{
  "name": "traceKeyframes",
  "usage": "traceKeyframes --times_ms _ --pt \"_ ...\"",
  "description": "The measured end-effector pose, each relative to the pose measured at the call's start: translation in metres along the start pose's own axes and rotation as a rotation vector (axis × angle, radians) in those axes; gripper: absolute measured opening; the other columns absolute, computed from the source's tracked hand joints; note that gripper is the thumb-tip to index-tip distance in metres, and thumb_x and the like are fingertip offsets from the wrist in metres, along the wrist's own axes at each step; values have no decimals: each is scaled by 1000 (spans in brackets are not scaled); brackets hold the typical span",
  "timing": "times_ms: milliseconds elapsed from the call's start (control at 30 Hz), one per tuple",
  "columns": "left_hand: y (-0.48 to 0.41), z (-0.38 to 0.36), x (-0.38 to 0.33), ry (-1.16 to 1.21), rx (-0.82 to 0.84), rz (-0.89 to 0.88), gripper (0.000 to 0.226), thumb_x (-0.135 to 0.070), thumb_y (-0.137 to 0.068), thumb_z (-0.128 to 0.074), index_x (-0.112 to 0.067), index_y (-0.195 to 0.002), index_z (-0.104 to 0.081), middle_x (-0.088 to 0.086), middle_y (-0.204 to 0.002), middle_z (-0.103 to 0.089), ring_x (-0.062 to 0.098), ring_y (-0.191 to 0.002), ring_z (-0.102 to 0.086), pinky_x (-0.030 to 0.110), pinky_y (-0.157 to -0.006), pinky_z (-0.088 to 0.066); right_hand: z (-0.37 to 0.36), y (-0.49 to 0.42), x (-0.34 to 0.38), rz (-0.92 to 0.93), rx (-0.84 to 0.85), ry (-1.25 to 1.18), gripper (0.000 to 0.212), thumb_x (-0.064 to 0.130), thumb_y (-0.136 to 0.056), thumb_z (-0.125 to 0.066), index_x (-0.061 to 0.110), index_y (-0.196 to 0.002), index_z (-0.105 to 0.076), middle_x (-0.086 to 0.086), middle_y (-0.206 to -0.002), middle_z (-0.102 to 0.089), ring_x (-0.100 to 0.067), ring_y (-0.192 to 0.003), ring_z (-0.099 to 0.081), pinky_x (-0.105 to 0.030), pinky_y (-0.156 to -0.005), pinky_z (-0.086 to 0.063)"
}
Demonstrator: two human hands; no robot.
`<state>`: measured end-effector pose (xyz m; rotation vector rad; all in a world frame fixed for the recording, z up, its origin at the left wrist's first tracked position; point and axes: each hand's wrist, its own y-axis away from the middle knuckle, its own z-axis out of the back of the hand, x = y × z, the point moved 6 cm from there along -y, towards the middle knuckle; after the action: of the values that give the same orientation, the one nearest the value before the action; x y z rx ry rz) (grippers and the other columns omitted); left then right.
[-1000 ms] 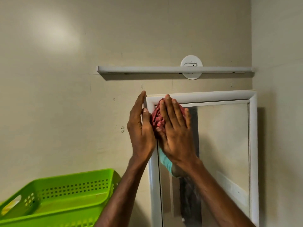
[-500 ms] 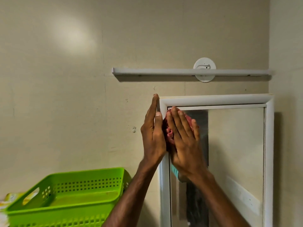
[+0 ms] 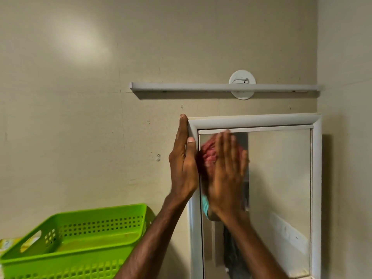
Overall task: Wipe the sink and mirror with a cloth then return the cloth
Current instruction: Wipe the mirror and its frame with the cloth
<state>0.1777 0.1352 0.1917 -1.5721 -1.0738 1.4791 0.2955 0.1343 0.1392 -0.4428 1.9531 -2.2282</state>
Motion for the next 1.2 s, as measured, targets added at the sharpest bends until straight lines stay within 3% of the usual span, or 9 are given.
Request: traceKeyframes --times_ms 67,200,367,533,633,767,867,1033,1200 --pt "1 0 -1 19 -27 10 50 -8 -108 -35 -17 -157 -29 -11 -163 -30 -2 -150 -24 23 -125 -23 -9 5 19 123 53 -23 75 50 -107 -39 11 -166 -16 -9 -176 -8 -26 -163 -5 -57 -131 0" --pt "4 -1 -4 -112 -95 -54 51 -6 -106 -38 -14 -157 -32 -7 -162 -33 1 -150 -28 35 -125 -27 1 -2 -4 225 94 5 85 40 -101 -60 18 -167 -12 -4 -176 -8 -22 -163 -8 -60 -130 -13" --pt "12 -14 0 -245 -113 -154 59 3 -104 -40 -9 -159 -21 -1 -167 -23 9 -154 -21 44 -125 -24 31 -12 -86 90 -14 77 90 30 -95 -73 13 -166 -22 -4 -175 -14 -22 -163 -13 -57 -130 -15" --pt "11 -19 5 -247 -137 -204 64 10 -100 -42 -4 -159 -19 5 -168 -19 16 -155 -20 49 -124 -26 66 -19 -184 -183 -139 71 63 36 -107 -29 15 -166 -22 -4 -174 -19 -19 -162 -15 -58 -128 -16" --pt "11 -20 4 -268 -157 -211 66 12 -99 -43 -2 -158 -18 7 -167 -19 16 -155 -19 47 -125 -25 65 -21 -198 -249 -154 108 64 42 -108 -22 15 -167 -20 -4 -175 -18 -18 -163 -13 -57 -129 -13" --pt "13 -24 2 -344 -154 -233 68 11 -99 -44 -2 -159 -16 8 -168 -15 17 -156 -15 49 -125 -22 51 -19 -159 -309 -187 39 66 42 -108 -27 12 -166 -19 -6 -175 -15 -21 -163 -10 -58 -130 -11" --pt "14 -28 -2 -457 -157 -275 66 9 -98 -45 1 -158 -17 12 -168 -12 20 -157 -10 48 -126 -19 38 -13 -94 -182 -141 12 67 46 -109 -25 8 -164 -25 -11 -174 -20 -26 -162 -14 -59 -129 -13" --pt "14 -30 1 -599 -148 -298 70 9 -95 -50 -2 -158 -20 11 -169 -11 21 -158 -7 49 -126 -17 7 8 -20 213 146 37 87 30 -94 -63 14 -167 -18 -5 -176 -7 -22 -164 -4 -55 -131 -5" --pt "14 -32 0 -681 -129 -339 68 7 -97 -49 -1 -158 -20 13 -168 -11 24 -158 -7 50 -126 -16 30 -10 -64 235 83 43 69 33 -106 -48 17 -167 -19 -1 -176 -10 -18 -163 -7 -55 -131 -13"
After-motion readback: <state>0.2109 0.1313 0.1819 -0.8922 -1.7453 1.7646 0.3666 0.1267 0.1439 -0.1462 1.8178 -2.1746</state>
